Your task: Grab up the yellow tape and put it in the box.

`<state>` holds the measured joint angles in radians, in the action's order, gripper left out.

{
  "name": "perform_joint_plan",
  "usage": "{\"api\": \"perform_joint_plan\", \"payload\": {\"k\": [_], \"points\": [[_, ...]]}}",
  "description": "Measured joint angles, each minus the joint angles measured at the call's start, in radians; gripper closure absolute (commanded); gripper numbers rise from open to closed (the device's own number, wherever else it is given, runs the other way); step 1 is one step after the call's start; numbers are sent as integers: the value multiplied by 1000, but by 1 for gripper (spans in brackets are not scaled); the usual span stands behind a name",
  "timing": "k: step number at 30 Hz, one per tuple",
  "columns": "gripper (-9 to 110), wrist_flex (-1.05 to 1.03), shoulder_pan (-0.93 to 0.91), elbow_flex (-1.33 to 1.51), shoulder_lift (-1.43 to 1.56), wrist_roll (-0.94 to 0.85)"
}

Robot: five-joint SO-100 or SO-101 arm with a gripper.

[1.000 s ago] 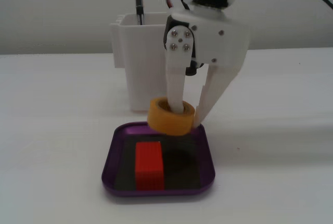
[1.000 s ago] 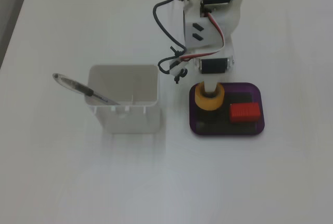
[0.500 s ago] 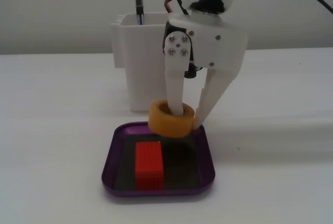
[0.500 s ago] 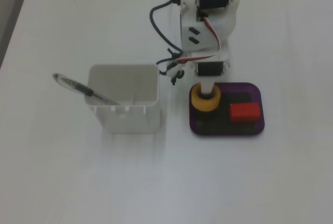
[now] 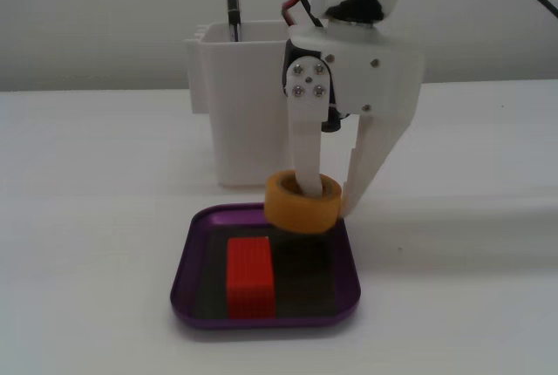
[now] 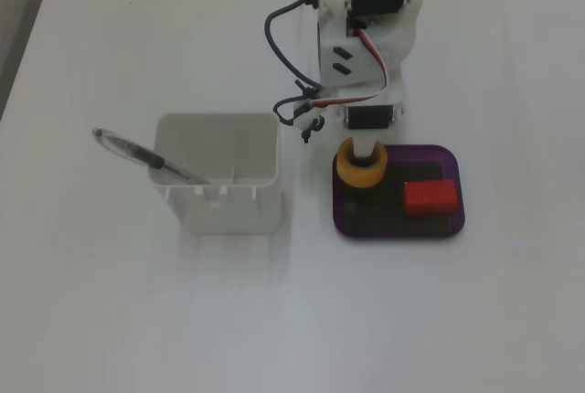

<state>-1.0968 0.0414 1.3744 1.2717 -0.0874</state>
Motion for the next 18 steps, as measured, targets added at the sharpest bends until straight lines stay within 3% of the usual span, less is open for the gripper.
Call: {"api": "perform_joint_plan", "payload": {"k": [6, 13, 18], "points": [[84, -58, 11, -55, 0, 0], [83, -144, 8, -176, 0, 25], [83, -324, 5, -393, 0, 74]]}}
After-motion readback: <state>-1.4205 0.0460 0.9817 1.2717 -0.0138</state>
